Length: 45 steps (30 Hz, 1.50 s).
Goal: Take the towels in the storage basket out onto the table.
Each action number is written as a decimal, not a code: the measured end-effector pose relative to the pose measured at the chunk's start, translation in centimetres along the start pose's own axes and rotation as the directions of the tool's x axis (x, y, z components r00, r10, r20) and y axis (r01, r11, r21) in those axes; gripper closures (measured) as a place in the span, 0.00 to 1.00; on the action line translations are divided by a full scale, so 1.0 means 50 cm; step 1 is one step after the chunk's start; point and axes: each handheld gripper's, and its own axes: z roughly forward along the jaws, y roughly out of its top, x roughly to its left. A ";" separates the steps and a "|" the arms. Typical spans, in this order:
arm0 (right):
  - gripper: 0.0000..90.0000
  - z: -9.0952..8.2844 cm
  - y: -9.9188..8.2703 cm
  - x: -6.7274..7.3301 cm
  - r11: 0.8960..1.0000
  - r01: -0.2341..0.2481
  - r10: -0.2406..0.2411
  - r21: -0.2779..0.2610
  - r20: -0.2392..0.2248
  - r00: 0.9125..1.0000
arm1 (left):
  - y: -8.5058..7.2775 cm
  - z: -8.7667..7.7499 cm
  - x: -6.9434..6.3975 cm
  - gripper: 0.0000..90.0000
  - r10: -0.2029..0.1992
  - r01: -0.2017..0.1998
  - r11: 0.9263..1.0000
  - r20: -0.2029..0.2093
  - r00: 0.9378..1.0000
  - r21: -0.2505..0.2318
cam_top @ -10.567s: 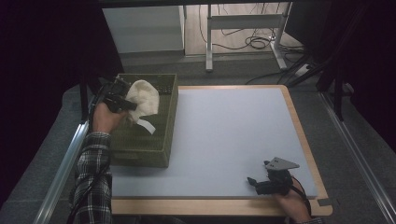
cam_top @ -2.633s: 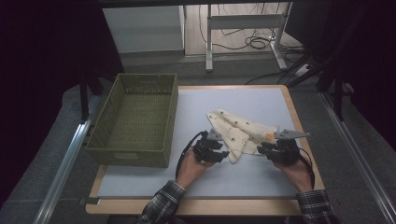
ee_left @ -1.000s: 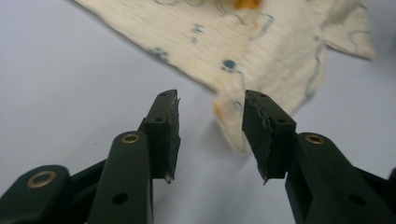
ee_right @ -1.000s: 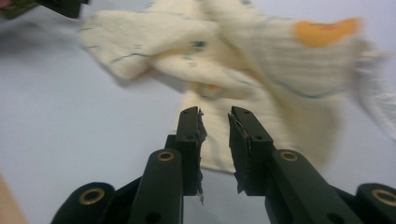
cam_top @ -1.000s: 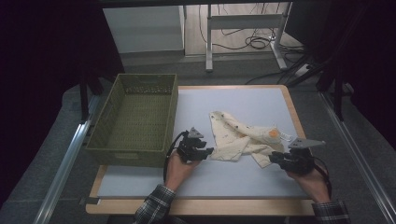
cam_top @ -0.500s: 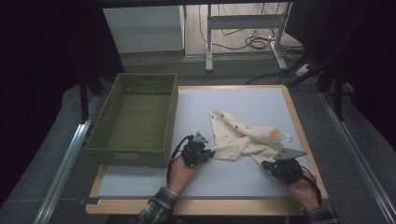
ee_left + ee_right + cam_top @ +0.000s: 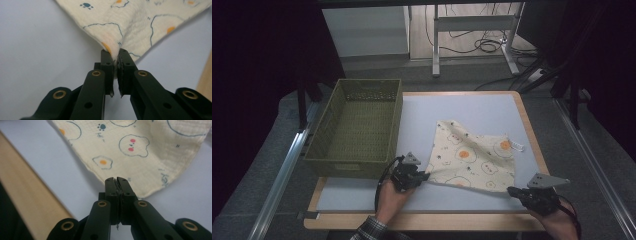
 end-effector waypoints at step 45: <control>0.96 0.237 0.183 -0.292 0.978 -0.207 0.189 0.037 0.272 0.943 | 0.037 0.084 0.032 0.15 0.039 -0.047 0.998 -0.208 0.977 -0.033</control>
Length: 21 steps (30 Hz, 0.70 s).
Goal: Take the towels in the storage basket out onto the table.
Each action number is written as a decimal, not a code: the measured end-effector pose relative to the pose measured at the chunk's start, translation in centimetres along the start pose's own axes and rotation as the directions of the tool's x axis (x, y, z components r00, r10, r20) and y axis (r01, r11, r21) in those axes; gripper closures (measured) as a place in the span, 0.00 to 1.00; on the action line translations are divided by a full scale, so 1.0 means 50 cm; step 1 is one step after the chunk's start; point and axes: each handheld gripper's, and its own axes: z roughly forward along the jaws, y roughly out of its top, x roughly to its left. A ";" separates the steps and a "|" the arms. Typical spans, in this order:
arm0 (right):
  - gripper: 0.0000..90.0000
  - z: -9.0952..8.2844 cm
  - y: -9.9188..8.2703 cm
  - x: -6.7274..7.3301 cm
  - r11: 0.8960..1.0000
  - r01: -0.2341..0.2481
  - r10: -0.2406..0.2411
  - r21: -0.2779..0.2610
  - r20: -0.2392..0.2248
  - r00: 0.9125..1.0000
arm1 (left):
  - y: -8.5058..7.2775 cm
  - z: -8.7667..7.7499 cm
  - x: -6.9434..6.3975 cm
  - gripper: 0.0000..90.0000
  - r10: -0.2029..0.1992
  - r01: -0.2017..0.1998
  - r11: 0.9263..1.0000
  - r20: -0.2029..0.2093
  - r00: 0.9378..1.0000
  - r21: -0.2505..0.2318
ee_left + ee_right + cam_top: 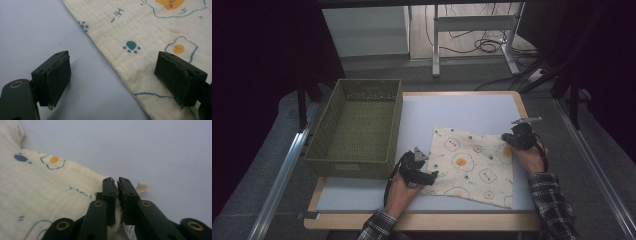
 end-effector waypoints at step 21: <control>0.65 -0.037 0.024 -0.043 0.994 -0.014 0.017 -0.108 0.027 1.000 | 0.091 0.014 0.020 0.20 -0.018 0.017 1.000 -0.017 1.000 -0.010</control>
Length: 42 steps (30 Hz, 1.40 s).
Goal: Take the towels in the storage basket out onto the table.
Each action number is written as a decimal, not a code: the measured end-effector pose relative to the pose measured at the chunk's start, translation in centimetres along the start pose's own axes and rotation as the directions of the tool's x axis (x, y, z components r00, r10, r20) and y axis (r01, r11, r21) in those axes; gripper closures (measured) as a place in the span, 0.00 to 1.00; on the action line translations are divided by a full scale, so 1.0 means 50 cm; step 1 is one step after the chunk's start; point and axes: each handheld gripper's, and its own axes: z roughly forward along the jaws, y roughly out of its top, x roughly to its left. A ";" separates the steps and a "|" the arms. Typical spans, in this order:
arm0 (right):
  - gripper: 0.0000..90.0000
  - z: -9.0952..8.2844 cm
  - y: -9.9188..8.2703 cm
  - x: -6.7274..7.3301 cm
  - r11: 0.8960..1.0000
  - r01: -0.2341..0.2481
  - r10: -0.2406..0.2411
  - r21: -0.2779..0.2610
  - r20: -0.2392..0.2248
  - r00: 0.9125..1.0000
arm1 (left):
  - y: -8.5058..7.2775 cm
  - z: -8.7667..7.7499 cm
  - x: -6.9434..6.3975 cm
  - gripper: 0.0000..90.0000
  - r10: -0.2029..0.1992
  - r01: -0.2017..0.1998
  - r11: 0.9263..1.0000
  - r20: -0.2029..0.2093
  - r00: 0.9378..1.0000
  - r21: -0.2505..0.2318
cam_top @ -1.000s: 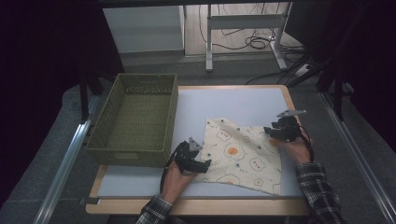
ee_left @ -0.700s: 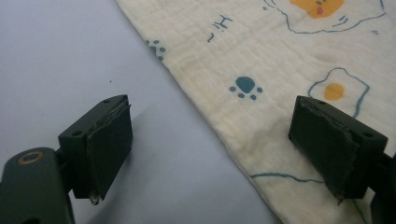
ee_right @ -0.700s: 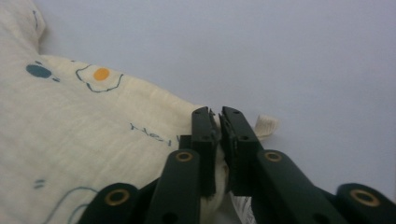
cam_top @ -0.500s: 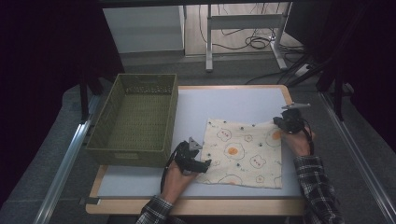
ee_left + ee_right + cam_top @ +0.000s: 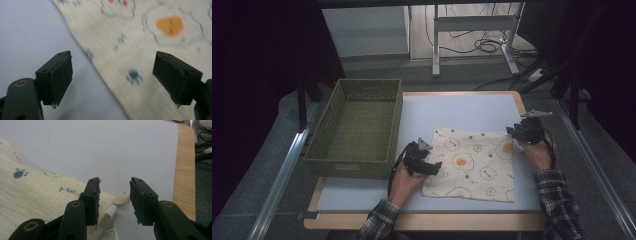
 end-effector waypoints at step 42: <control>0.74 0.037 0.019 -0.013 0.999 -0.045 0.045 -0.002 0.020 0.999 | 0.157 0.155 0.135 0.80 -0.003 0.000 1.000 -0.155 0.988 -0.015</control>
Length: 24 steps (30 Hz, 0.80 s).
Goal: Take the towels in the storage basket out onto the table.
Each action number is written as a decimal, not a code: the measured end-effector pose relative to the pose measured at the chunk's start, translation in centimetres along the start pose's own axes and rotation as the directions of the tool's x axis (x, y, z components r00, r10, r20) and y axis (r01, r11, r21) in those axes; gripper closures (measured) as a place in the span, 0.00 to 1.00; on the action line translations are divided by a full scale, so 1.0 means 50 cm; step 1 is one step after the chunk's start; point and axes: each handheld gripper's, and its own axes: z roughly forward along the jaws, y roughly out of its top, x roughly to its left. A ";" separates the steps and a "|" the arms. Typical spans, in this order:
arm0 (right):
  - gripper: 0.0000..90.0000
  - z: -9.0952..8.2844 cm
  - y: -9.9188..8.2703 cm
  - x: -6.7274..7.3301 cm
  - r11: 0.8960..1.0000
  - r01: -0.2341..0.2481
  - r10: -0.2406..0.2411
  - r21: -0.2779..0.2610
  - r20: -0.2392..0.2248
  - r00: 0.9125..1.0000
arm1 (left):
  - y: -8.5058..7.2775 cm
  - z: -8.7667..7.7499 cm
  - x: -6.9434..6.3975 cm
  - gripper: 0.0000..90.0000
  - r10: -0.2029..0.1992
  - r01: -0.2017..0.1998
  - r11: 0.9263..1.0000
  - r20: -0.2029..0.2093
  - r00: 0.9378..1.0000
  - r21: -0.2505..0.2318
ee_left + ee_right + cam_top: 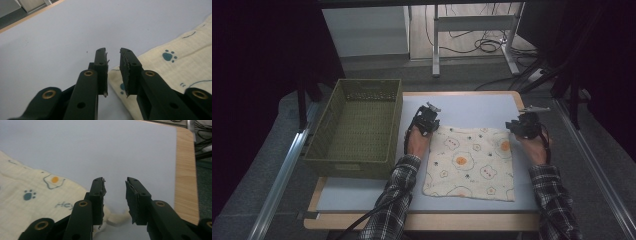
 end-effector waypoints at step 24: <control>0.97 0.008 0.000 0.016 0.997 0.023 -0.020 0.069 -0.044 0.999 | -0.001 -0.005 -0.003 0.95 -0.039 0.041 0.999 0.076 0.996 -0.028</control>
